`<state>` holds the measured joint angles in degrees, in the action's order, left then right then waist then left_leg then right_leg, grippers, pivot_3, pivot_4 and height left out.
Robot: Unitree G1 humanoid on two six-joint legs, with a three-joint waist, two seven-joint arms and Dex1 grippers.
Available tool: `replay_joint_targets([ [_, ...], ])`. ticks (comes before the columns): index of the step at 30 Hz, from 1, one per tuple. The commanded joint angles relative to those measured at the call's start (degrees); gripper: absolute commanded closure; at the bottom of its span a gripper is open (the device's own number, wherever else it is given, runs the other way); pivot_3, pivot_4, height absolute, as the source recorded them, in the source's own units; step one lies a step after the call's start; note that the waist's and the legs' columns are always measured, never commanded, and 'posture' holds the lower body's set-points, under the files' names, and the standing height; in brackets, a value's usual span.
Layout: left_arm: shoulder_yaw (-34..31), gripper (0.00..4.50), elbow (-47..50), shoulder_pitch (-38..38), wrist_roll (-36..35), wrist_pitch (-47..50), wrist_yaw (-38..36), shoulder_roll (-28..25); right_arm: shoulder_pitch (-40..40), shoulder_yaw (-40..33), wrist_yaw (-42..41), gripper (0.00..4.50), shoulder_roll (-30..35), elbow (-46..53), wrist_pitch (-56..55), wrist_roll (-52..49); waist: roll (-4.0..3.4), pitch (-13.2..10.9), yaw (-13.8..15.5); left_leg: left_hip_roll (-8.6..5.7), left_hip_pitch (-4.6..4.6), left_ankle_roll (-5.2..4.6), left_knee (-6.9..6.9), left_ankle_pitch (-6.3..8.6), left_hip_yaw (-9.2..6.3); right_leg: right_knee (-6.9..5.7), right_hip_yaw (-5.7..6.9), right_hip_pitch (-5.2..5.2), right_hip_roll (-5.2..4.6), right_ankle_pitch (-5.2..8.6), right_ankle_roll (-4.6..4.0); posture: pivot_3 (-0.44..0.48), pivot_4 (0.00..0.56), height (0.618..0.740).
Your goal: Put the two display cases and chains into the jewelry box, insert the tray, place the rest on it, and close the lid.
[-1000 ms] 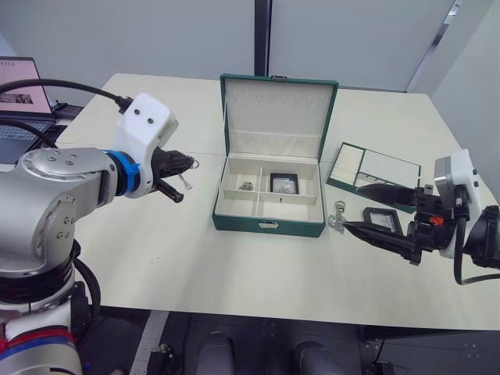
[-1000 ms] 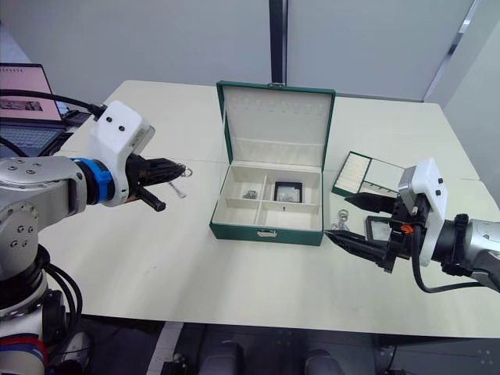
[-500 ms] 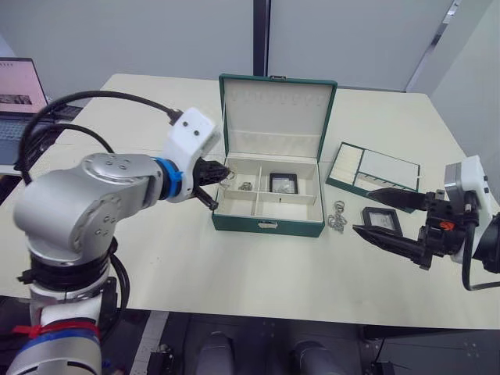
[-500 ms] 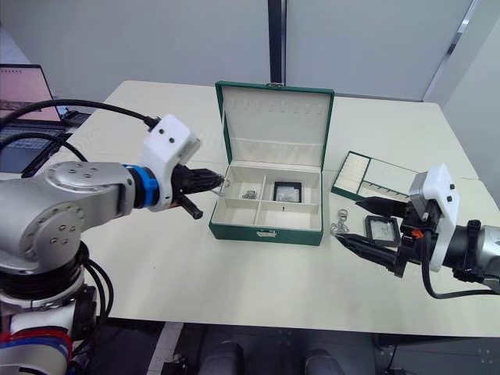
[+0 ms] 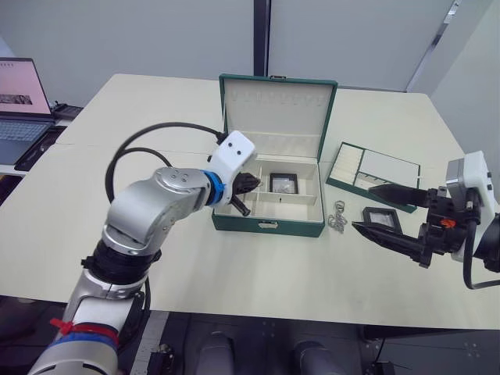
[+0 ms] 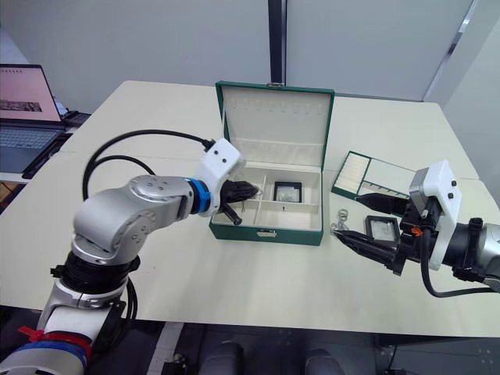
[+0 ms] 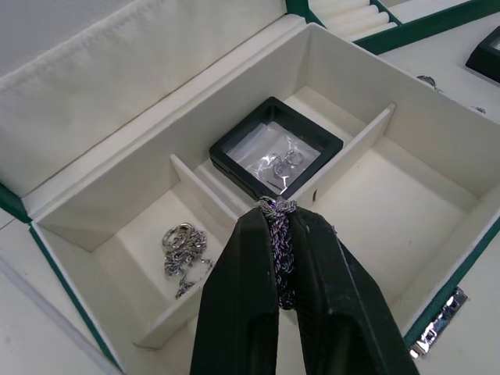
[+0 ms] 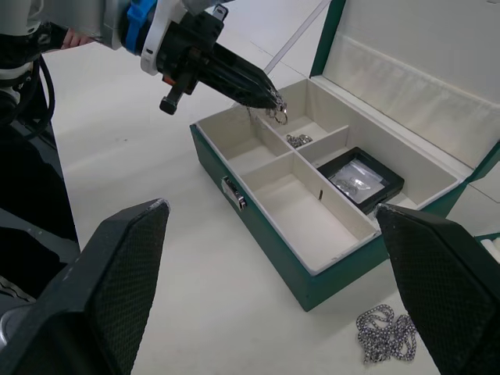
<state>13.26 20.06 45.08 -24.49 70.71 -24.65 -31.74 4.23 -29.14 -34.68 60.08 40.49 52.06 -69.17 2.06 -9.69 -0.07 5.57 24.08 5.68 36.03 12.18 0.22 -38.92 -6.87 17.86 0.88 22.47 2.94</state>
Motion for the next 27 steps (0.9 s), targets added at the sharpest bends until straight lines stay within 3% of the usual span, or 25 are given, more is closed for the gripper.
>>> replay_joint_targets([
  [1,1.8,4.49,-1.2,-0.4,2.6,-4.1,-0.8,0.0,0.8,-0.7,0.6,0.0,1.0,1.6,-0.3,-1.2,-0.01,0.0,0.0,0.0,0.0,0.0,0.0,0.0,0.01,0.0,-0.01,0.01,0.0,0.0,0.0,0.0,0.15,0.74],
  [27,3.5,4.49,-3.3,-3.4,8.8,-7.5,-3.9,-1.3,-0.4,-2.8,0.9,0.0,1.6,1.4,-0.8,-5.0,-0.01,0.0,0.0,0.01,0.0,-0.01,0.0,0.0,0.0,-0.01,0.0,0.0,0.0,0.0,0.0,0.0,0.15,0.74],
])
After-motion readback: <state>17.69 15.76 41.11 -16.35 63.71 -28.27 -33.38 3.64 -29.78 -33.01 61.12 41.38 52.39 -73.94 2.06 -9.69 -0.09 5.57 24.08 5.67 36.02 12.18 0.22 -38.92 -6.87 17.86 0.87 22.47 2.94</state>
